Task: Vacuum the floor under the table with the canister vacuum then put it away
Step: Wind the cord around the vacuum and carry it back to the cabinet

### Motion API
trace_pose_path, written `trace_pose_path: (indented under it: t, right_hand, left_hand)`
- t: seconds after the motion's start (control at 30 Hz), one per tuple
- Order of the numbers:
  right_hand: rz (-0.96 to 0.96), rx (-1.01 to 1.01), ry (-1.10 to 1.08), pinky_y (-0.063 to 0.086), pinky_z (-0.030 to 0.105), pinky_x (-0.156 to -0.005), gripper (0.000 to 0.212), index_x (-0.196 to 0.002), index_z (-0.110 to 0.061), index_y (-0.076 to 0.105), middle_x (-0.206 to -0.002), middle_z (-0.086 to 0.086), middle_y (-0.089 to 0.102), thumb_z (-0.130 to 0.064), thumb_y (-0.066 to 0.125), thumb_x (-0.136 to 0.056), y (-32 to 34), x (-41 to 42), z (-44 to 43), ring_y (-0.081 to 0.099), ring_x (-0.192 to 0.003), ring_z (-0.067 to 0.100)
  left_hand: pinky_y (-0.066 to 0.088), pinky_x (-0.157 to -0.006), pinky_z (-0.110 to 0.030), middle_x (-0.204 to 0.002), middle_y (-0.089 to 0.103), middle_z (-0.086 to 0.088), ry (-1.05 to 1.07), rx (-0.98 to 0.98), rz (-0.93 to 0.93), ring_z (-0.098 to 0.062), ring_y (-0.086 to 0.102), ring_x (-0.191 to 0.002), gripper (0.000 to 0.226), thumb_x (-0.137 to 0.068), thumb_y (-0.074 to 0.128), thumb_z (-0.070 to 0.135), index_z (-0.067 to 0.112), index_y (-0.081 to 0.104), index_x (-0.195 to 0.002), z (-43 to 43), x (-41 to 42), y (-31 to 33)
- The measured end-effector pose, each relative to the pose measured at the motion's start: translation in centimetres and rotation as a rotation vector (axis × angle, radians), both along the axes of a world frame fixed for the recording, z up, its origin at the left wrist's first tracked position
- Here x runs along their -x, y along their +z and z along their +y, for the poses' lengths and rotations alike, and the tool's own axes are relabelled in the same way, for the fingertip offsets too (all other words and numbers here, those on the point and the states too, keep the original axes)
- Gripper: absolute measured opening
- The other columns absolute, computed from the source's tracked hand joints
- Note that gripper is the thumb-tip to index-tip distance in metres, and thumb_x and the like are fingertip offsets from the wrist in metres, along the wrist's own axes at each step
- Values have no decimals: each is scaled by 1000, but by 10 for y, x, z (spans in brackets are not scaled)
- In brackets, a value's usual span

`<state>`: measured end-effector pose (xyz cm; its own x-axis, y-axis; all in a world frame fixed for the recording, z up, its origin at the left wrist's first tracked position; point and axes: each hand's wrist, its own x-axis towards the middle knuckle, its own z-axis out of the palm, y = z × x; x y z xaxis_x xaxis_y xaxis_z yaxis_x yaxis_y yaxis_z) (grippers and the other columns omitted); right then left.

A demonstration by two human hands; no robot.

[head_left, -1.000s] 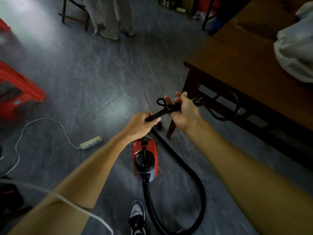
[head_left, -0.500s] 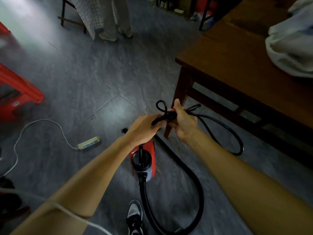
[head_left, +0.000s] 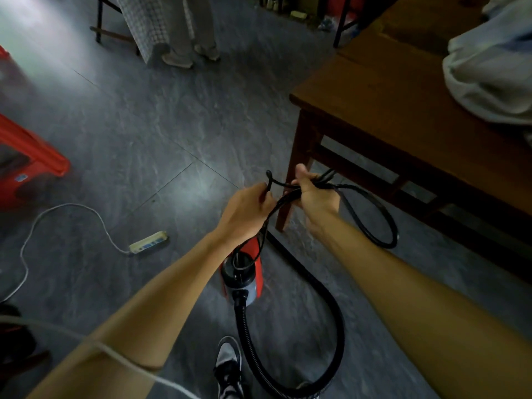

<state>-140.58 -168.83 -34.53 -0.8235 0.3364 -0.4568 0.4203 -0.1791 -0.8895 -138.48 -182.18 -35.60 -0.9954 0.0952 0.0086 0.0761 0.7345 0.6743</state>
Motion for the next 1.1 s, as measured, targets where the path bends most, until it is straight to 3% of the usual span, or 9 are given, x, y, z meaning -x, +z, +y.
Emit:
trace_pose_path:
  t: [0.2, 0.3, 0.43, 0.53, 0.6, 0.7, 0.83, 0.97, 1.1]
  right_hand:
    - [9, 198, -85, 62, 40, -71, 23, -81, -9, 63, -70, 6, 62, -28, 63, -93, 17, 11, 21, 68, -66, 21]
    - [9, 230, -95, 61, 40, -71, 23, -80, -10, 63, -67, 4, 61, -28, 61, -94, 16, 7, 13, 67, -68, 22]
    - [48, 145, -58, 62, 37, -72, 22, -80, -13, 63, -67, 3, 62, -29, 61, -94, 17, 8, 19, 69, -69, 21]
    - [38, 84, -45, 60, 40, -79, 21, -78, -16, 64, -68, 2, 65, -31, 63, -93, 14, 6, 20, 71, -71, 20]
    - [21, 116, -49, 61, 40, -77, 22, -78, -15, 65, -69, 2, 66, -32, 63, -93, 15, 4, 15, 71, -71, 20]
    - [53, 248, -91, 62, 39, -72, 24, -85, -8, 64, -71, 5, 63, -29, 61, -94, 24, 6, 14, 69, -68, 21]
    - [79, 403, -136, 60, 40, -75, 26, -85, -6, 61, -71, 5, 60, -30, 57, -96, 28, 15, 39, 67, -64, 19]
    - [-155, 479, -127, 57, 34, -63, 53, -82, -6, 59, -76, 8, 61, -56, 44, -95, -1, 4, 57, 67, -58, 19]
    - [-567, 285, 276, 50, 36, -61, 84, -92, -2, 66, -84, 13, 67, -75, 23, -89, -37, -38, 52, 64, -71, 25]
  left_hand:
    - [45, -57, -36, -65, 54, 3, -192, 232, -58, -15, 52, -57, 26, -98, 41, 31, 17, 52, -79, -49, -8, -39]
    - [52, -87, -38, -116, 67, -7, -208, 362, -235, -25, 65, -101, 34, -99, 41, 31, 16, 60, -123, -34, 2, -41]
    - [47, -86, -27, -126, 59, -8, -14, -57, -393, -14, 58, -102, 41, -100, 34, 30, 21, 48, -137, -17, 23, -12]
    - [37, -107, -44, -147, 41, -4, -72, -157, -310, -21, 42, -131, 64, -90, 47, 56, 29, 29, -145, -3, 22, 8]
    - [42, -102, -39, -141, 48, -3, -197, -84, -289, -20, 49, -125, 73, -81, 65, 50, 32, 29, -141, 14, 10, 2]
    - [52, -82, -30, -98, 71, 0, -107, -150, -305, -14, 67, -90, 34, -79, 71, 34, 24, 60, -109, 20, 3, -24]
    - [44, -55, -26, -65, 62, -2, -93, -169, -432, -11, 52, -50, 23, -89, 59, 39, 24, 64, -73, 4, 2, -42]
    - [39, -48, -30, -52, 51, 3, -26, -4, -253, -15, 50, -46, 35, -91, 54, 40, 24, 50, -61, -1, 14, -35]
    - [34, -48, -28, -63, 50, 2, -103, 355, -176, -19, 52, -59, 27, -95, 46, 29, 19, 46, -70, -4, 34, -17]
